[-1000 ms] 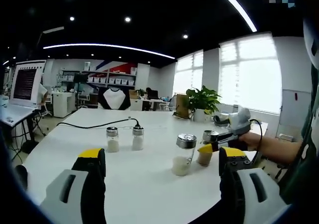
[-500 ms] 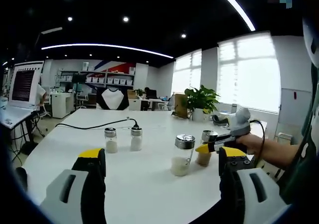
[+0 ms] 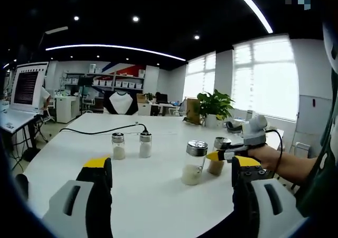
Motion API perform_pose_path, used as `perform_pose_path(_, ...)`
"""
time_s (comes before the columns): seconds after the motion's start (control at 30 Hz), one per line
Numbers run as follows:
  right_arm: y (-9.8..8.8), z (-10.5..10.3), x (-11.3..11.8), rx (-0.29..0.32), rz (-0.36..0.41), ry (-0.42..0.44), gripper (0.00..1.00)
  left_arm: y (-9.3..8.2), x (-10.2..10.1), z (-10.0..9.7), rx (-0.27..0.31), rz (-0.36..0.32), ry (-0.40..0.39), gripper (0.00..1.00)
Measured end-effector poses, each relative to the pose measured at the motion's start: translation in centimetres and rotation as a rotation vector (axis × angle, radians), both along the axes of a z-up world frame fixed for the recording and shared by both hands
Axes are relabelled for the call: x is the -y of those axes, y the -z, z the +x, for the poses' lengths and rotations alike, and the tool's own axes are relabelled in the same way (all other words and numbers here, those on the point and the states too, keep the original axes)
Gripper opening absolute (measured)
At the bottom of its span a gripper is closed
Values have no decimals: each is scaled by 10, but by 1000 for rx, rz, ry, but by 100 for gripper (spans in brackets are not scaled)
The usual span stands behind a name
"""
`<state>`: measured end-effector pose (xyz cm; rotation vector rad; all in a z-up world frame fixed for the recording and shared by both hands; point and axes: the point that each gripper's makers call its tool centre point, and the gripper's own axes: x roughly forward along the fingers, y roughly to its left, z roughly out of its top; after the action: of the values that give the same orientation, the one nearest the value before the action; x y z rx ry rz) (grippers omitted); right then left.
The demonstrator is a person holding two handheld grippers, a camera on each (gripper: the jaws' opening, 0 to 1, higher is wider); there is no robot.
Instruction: Rotate the seasoning bottle until the label or dispensing opening points toward the visible target arrow and the bottle remains upright within the marked orientation range
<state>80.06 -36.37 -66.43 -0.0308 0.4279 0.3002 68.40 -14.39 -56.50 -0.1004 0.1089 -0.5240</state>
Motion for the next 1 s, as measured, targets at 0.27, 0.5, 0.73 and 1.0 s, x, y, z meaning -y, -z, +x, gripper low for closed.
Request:
perform_pose_path(0.27,0,0,0,0,6,6,44,1,-3,0,-1,-2,-10,99)
perform_pose_path(0.5,2,0,0,-10,-10,-6,46,3,-6,0,-9,-2,-12,99)
perform_pose_path(0.73,-4,-3,4,-18,-4,-23,64,3,-7,1,-7,4,-11,99)
perform_pose_path(1.0,-9,-10,-1,-17,-36,-113,66,3,-8,2,-7,4,-9,99)
